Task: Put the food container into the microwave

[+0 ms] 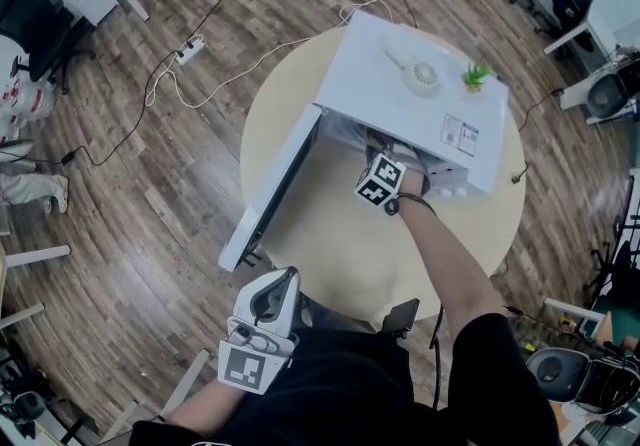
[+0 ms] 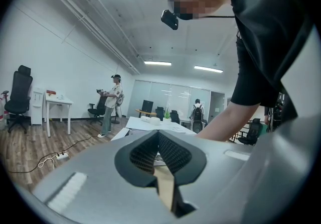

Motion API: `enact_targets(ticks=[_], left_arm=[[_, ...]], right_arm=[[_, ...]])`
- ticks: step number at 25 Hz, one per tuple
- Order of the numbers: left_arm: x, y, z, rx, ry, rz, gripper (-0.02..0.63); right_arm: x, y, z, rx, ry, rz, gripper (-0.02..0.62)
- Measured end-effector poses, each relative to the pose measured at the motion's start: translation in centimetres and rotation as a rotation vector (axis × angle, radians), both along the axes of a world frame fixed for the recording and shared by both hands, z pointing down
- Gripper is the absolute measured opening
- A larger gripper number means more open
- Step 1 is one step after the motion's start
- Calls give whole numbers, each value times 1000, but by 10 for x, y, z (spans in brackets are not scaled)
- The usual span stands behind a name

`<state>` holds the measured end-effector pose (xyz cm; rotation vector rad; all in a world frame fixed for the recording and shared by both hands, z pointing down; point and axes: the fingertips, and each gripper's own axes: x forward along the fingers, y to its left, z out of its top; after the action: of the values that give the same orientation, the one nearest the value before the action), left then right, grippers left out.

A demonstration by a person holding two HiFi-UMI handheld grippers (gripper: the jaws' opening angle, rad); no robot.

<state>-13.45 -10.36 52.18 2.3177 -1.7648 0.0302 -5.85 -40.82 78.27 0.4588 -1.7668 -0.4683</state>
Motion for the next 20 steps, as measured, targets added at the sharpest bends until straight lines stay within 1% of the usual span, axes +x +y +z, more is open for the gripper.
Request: enact_targets(ticks=[2, 5, 7, 9, 11, 13, 16, 18, 20], left_arm=[[1, 1, -1, 6, -1, 4, 0], [2, -1, -3, 13, -12, 16, 0], [1, -4, -5, 19, -21, 22, 0], [-1, -10, -9, 31, -21, 23, 0], [-2, -17, -17, 48, -20, 29, 0], [-1, -24, -25, 71, -24, 44, 0], [3, -40, -37, 110, -31, 78, 0], [9, -49, -52, 162, -22, 96, 0], [16, -58, -70, 225, -2, 112, 0]], right_arm=[[-3, 2, -9, 46, -33, 2, 109], [3, 14, -24, 106, -78, 27, 108], [13, 34, -29, 111, -100, 35, 109], [29, 63, -34, 92, -120, 48, 107], [49, 97, -39, 31, -137, 90, 104], [72, 136, -37, -80, -151, 161, 56], [101, 189, -41, -220, -199, 262, 35], [110, 220, -55, -272, -251, 309, 25], [116, 241, -80, -298, -337, 371, 15]])
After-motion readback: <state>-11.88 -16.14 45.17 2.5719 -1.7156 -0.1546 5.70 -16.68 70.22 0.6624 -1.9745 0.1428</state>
